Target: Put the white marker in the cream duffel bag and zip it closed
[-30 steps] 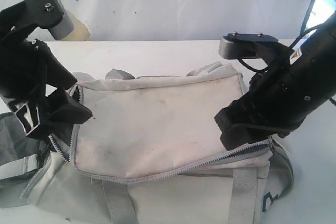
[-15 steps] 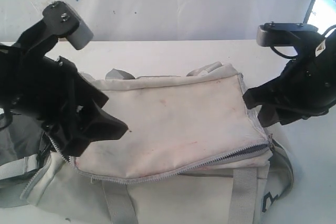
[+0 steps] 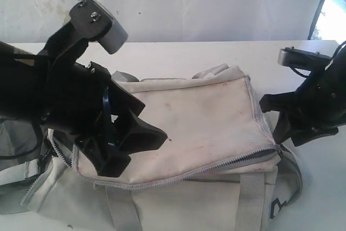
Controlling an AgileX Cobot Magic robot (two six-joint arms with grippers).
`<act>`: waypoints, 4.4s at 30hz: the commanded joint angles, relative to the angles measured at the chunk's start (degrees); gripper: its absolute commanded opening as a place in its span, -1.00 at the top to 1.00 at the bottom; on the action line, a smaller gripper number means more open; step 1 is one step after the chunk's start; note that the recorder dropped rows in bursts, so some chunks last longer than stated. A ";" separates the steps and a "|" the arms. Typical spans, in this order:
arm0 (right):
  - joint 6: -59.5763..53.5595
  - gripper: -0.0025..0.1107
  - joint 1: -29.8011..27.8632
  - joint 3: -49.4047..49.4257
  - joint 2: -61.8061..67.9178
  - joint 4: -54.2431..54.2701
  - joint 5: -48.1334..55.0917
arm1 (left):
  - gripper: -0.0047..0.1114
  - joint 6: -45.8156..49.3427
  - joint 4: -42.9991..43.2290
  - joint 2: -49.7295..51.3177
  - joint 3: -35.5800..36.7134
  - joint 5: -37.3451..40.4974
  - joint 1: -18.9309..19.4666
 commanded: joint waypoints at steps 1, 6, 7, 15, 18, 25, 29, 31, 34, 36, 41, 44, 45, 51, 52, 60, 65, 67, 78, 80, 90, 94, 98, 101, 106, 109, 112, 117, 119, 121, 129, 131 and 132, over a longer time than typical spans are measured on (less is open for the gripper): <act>-3.73 0.36 -1.07 -0.48 0.78 1.32 -1.30 | -0.23 -0.41 -0.76 -0.25 0.11 -1.75 -0.19; -21.16 0.36 -1.07 -0.57 -0.31 -0.53 4.91 | -0.23 -0.41 -0.76 -0.25 0.11 -1.75 -0.19; -23.19 0.36 -1.07 -0.57 -0.61 -1.80 5.12 | -0.23 -0.41 -0.76 -0.25 0.11 -1.75 -0.19; -35.60 0.36 -1.07 -0.46 -1.79 -5.15 6.17 | -0.23 -0.41 0.75 -0.25 0.11 -1.73 -0.19; -43.86 0.36 -1.07 0.12 -1.39 -4.46 5.07 | -0.23 -0.41 0.92 -0.25 0.11 -1.73 -0.19; -56.29 0.36 -1.07 2.24 1.58 3.26 -2.11 | -0.23 -0.26 1.86 -0.25 0.11 -1.77 -0.19; -57.56 0.36 -1.07 2.36 4.26 2.12 -5.94 | -0.23 -0.26 2.02 -0.25 0.11 -1.65 -0.19; -57.01 0.33 -1.07 2.36 4.73 1.02 -6.82 | -0.23 -0.26 2.02 -0.25 0.11 -1.65 -0.19; -50.05 0.13 -1.07 2.36 4.02 -1.38 -6.72 | -0.23 -0.26 2.10 -0.25 0.15 -1.57 -0.19; -43.28 0.01 -1.07 2.36 2.53 -1.38 -7.05 | -0.23 -0.26 2.08 -0.25 0.15 -1.68 -0.19; -16.08 0.00 -1.07 2.25 0.45 -1.01 -11.97 | -0.23 -0.26 1.40 1.52 0.15 -1.78 -0.19; -14.90 0.00 -1.07 2.25 1.25 0.79 -10.83 | -0.23 -0.13 -1.00 3.32 0.15 -1.91 -0.19; -14.90 0.00 -1.07 2.25 1.55 1.90 -10.59 | -0.23 0.45 -2.04 3.74 0.15 -1.91 -0.19; -13.47 0.00 -1.07 0.02 3.34 3.22 -9.22 | -0.23 2.82 -4.23 5.71 0.15 -3.56 -0.19; -10.74 0.00 -1.07 -0.24 3.59 3.22 -11.63 | -0.23 2.82 -4.23 5.84 0.15 -4.36 -0.19; -11.74 0.00 -1.07 -0.36 7.26 6.11 -17.91 | -0.28 -23.41 13.23 5.88 0.15 -10.35 4.74; -14.40 0.00 -1.07 -0.36 7.48 7.96 -16.93 | -0.52 -35.06 24.20 7.15 -2.28 -3.16 18.87; -15.29 0.00 -1.07 -0.36 7.53 8.07 -18.63 | -0.57 -35.06 25.23 8.51 -2.65 -1.36 23.10; -16.97 0.00 -1.07 -0.36 11.97 13.19 -25.67 | -0.34 -36.57 24.62 22.25 -2.65 -8.64 25.51; -18.11 0.04 -1.07 -0.36 12.49 15.49 -27.06 | 0.01 -36.71 24.62 23.54 -3.53 -9.33 25.51; -28.63 0.96 -1.07 -0.59 14.27 25.96 -30.00 | 0.88 -36.94 24.39 28.44 -15.14 -8.87 27.66; -31.85 0.96 -1.07 -0.59 14.27 31.73 -33.04 | 0.92 -36.94 24.39 31.06 -19.79 -8.87 29.58; -31.85 0.96 -1.07 -0.59 14.27 34.60 -37.31 | 0.92 -36.94 24.22 34.44 -24.92 -8.87 30.69; -31.85 0.96 -1.07 -0.59 14.27 36.84 -39.63 | 0.92 -35.97 24.22 37.54 -28.85 -8.85 30.69; -32.30 0.96 -1.07 -0.59 14.27 35.96 -39.47 | 0.92 -35.97 24.11 41.33 -32.71 -5.91 30.69; -32.79 0.95 -1.07 -0.59 14.27 35.96 -34.58 | 0.89 -34.60 24.11 41.58 -32.87 -2.33 30.69; -35.30 0.78 -1.07 -1.37 14.27 36.17 -30.10 | 0.61 -30.96 24.48 41.08 -32.87 0.43 30.69; -35.29 0.27 -1.07 -3.20 13.41 36.17 -27.72 | -0.15 -30.85 24.72 39.88 -34.37 2.96 30.69; -35.29 0.15 -1.07 -3.58 12.28 35.08 -26.57 | -0.33 -30.85 24.95 39.40 -35.24 4.66 30.69; -34.53 0.16 -1.32 -3.96 10.98 31.66 -22.70 | -0.39 -30.85 25.06 38.65 -36.04 6.95 30.69; -26.70 0.20 -2.80 -3.96 8.50 13.05 -3.88 | -0.37 -30.36 23.28 35.32 -37.02 17.28 30.54; -31.08 0.25 -2.80 -3.96 8.50 10.09 0.26 | -0.37 -29.77 23.28 35.13 -37.02 19.43 29.90; -32.50 0.27 -2.80 -3.96 8.50 8.23 2.23 | -0.37 -29.72 23.19 35.13 -37.02 20.36 29.45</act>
